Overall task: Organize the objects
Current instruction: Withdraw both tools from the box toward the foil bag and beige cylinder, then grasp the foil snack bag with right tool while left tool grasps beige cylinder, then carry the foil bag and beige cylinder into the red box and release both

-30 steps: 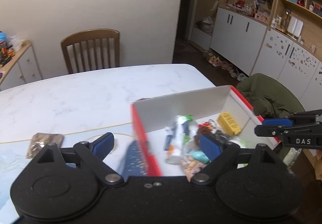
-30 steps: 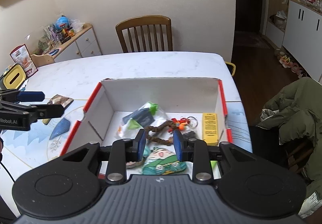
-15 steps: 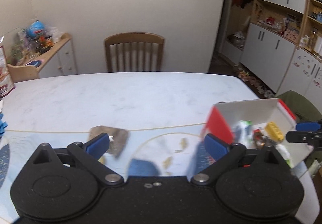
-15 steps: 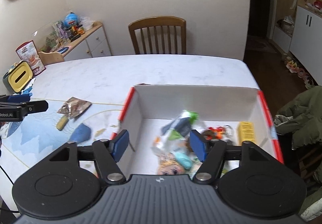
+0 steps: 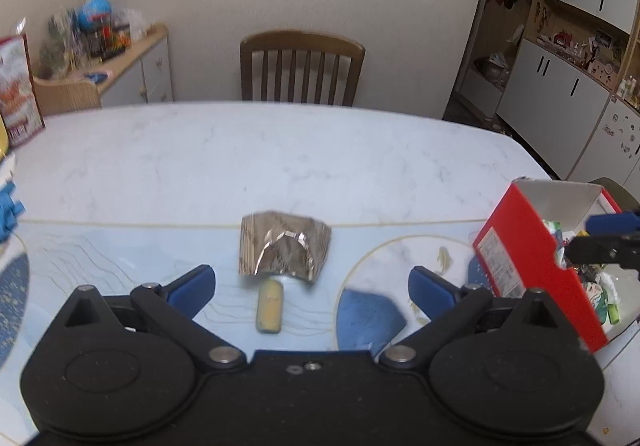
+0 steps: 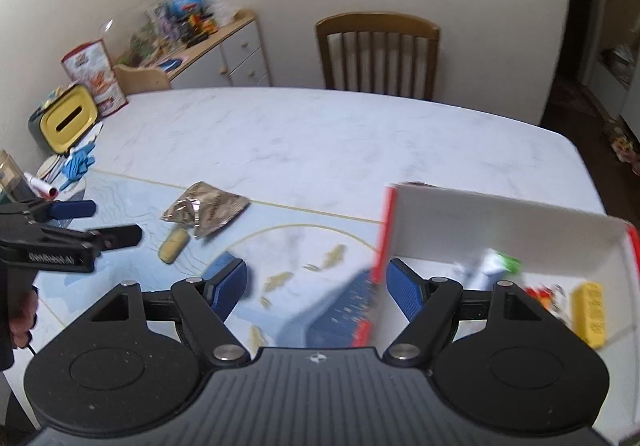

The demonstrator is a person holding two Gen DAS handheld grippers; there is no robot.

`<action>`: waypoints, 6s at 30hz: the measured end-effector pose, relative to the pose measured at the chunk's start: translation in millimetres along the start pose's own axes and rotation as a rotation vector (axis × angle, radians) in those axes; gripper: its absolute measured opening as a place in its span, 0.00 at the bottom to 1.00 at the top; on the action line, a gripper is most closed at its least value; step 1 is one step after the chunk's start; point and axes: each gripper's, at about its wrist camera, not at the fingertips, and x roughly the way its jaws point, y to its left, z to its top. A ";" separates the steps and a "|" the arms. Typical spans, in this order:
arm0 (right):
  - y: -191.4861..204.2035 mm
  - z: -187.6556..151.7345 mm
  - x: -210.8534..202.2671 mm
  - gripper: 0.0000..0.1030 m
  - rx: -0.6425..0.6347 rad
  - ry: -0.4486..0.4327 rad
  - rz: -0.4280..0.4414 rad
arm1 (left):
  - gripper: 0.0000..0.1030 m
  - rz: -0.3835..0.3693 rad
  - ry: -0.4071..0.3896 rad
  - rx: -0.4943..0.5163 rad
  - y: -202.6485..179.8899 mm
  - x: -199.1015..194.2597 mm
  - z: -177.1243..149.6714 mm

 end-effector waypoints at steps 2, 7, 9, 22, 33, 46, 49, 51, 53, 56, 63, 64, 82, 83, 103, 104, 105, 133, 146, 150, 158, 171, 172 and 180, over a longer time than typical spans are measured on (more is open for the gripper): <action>12.4 7.1 13.9 0.74 -0.018 0.021 0.011 | 0.99 -0.001 0.024 -0.022 8.7 7.6 -2.9; 44.0 25.2 47.6 0.74 -0.077 0.055 0.039 | 0.99 -0.010 0.051 -0.050 26.0 22.7 -7.5; 55.7 32.9 61.0 0.74 -0.104 0.062 0.052 | 0.99 -0.008 0.055 -0.058 31.2 28.7 -9.5; 107.9 68.7 155.4 0.74 -0.221 0.153 0.112 | 0.99 -0.009 0.055 -0.048 39.1 63.5 -20.7; 129.3 77.6 206.8 0.74 -0.365 0.215 0.127 | 0.99 -0.026 0.064 -0.033 40.8 80.7 -28.1; 138.4 79.2 241.7 0.73 -0.367 0.240 0.117 | 0.82 -0.008 0.070 -0.025 41.0 89.6 -34.4; 134.6 79.2 245.0 0.71 -0.334 0.241 0.113 | 0.77 -0.003 0.067 -0.013 39.0 88.3 -35.8; 132.8 79.1 246.2 0.68 -0.310 0.245 0.121 | 0.73 0.003 0.065 0.003 36.8 87.5 -37.2; 133.5 78.3 246.2 0.62 -0.298 0.247 0.126 | 0.71 0.011 0.065 0.022 33.6 87.0 -39.1; 136.1 76.5 244.8 0.57 -0.291 0.244 0.127 | 0.69 0.033 0.066 0.051 27.9 86.3 -41.9; 135.5 74.1 233.9 0.44 -0.241 0.227 0.097 | 0.54 0.033 0.065 0.053 24.7 84.8 -41.5; 134.3 73.9 231.3 0.44 -0.231 0.226 0.094 | 0.52 0.031 0.066 0.052 24.0 84.3 -41.5; 100.8 53.4 141.9 0.44 -0.068 0.192 0.051 | 0.19 0.071 0.079 0.039 23.8 81.9 -38.8; 98.5 51.3 135.0 0.44 -0.062 0.186 0.050 | 0.19 0.075 0.082 0.037 23.2 81.5 -38.4; 19.0 3.7 0.1 0.44 0.067 0.066 0.031 | 0.19 0.017 0.050 -0.003 -39.0 8.7 -11.0; 14.0 1.3 -5.2 0.44 0.073 0.060 0.029 | 0.19 0.010 0.044 0.001 -46.1 4.2 -9.1; 8.8 -1.4 -10.2 0.44 0.080 0.056 0.029 | 0.19 0.003 0.040 0.004 -53.2 0.4 -7.3; -164.0 -67.0 -110.0 0.44 0.289 -0.077 -0.121 | 0.19 -0.173 -0.003 0.162 -231.8 -21.1 24.4; -205.5 -71.5 -103.4 0.44 0.228 -0.067 -0.200 | 0.19 -0.209 0.080 0.288 -291.7 21.1 17.6; -211.4 -65.9 -84.4 0.44 0.204 -0.041 -0.206 | 0.19 -0.208 0.111 0.310 -302.8 40.7 14.6; -207.9 -69.5 -42.1 0.44 0.132 0.044 -0.192 | 0.19 -0.193 0.140 0.374 -314.8 74.7 14.4; -176.3 -78.8 -13.9 0.44 -0.075 0.122 -0.177 | 0.19 -0.183 0.188 0.388 -327.4 107.7 21.7; -175.6 -78.5 -11.6 0.44 -0.083 0.131 -0.179 | 0.19 -0.181 0.195 0.387 -327.8 110.4 21.6; -179.6 -83.2 -7.3 0.44 -0.067 0.156 -0.173 | 0.19 -0.172 0.275 0.374 -323.6 129.0 15.1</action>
